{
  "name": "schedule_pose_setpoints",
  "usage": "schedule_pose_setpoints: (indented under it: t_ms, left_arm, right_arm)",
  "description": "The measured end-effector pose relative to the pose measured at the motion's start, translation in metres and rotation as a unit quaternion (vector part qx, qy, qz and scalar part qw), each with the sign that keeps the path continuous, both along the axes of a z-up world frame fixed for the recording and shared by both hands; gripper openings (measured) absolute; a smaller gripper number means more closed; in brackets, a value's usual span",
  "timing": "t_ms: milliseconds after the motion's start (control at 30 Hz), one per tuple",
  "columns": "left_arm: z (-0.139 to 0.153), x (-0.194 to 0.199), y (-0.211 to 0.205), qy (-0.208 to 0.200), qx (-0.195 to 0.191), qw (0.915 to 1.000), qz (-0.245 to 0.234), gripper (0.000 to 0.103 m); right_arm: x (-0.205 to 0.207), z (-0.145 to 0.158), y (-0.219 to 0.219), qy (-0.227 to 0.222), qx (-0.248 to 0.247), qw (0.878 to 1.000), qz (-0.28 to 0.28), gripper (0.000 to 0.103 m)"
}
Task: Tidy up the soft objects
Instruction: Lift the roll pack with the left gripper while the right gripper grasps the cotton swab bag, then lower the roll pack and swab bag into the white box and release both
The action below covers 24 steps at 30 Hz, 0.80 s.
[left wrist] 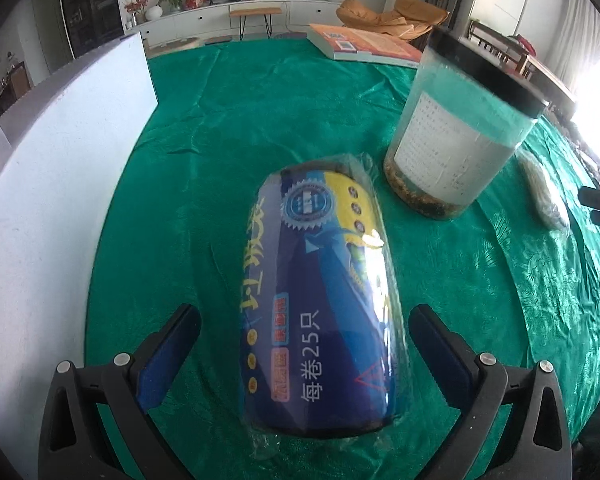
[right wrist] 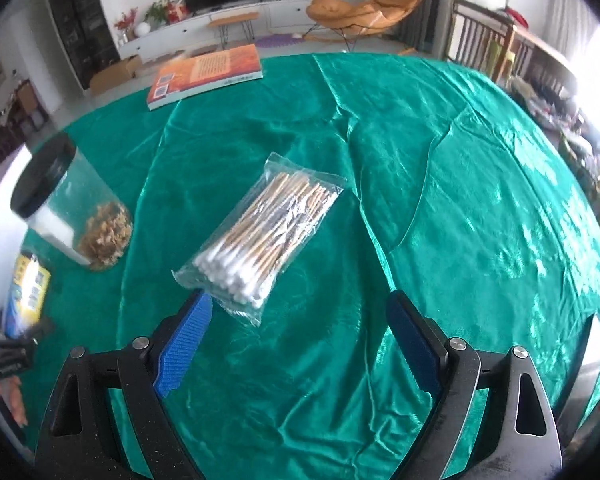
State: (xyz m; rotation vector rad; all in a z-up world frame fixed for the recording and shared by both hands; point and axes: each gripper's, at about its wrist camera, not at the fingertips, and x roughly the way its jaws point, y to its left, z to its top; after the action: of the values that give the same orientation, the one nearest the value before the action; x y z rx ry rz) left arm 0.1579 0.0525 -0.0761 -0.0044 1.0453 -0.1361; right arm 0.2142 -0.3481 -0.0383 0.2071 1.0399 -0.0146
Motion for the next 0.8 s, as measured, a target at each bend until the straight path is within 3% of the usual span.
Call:
schedule_pose_setpoints:
  t_ms: [67, 133, 167, 200, 233, 267, 333, 433, 600, 667, 800]
  left_arm:
    - [0.004, 0.003, -0.002, -0.003, 0.018, 0.9998, -0.005, 0.103]
    - [-0.003, 0.008, -0.008, 0.018, 0.059, 0.9979, -0.02, 0.098]
    - [-0.008, 0.009, -0.009, 0.028, 0.075, 0.9964, -0.028, 0.083]
    - [-0.01, 0.009, -0.007, 0.032, 0.059, 0.9969, -0.04, 0.071]
    - [-0.008, 0.007, -0.004, 0.027, 0.033, 0.9982, -0.041, 0.056]
    - [-0.006, 0.009, 0.0, 0.027, 0.029, 0.9987, -0.03, 0.055]
    - [0.0, 0.013, 0.008, 0.015, 0.002, 0.9997, -0.018, 0.054]
    - [0.022, 0.013, 0.026, -0.005, -0.068, 0.9977, 0.005, 0.054]
    - [0.085, -0.01, 0.071, -0.049, -0.14, 0.9884, 0.032, 0.055]
    - [0.108, -0.027, 0.096, -0.068, -0.133, 0.9878, 0.045, 0.055]
    - [0.135, -0.068, 0.157, -0.091, -0.073, 0.9887, 0.094, 0.056]
  right_arm:
    - [0.021, -0.014, 0.003, 0.026, 0.054, 0.998, -0.019, 0.09]
    - [0.045, -0.033, 0.019, 0.056, 0.036, 0.998, -0.02, 0.09]
    - [0.054, -0.043, 0.029, 0.082, 0.018, 0.996, -0.005, 0.084]
    - [0.059, -0.045, 0.038, 0.085, -0.02, 0.996, 0.002, 0.078]
    - [0.061, -0.04, 0.046, 0.071, -0.062, 0.996, 0.009, 0.044]
    - [0.063, -0.035, 0.051, 0.062, -0.072, 0.995, 0.023, 0.037]
    - [0.063, -0.02, 0.055, 0.042, -0.057, 0.997, 0.039, 0.037]
    - [0.057, 0.022, 0.066, -0.009, -0.066, 0.996, 0.053, 0.037]
    - [0.036, 0.105, 0.12, -0.089, -0.06, 0.988, 0.107, 0.037]
    - [0.024, 0.129, 0.164, -0.105, -0.056, 0.98, 0.159, 0.037]
    - [-0.017, 0.153, 0.272, -0.12, -0.006, 0.954, 0.273, 0.037]
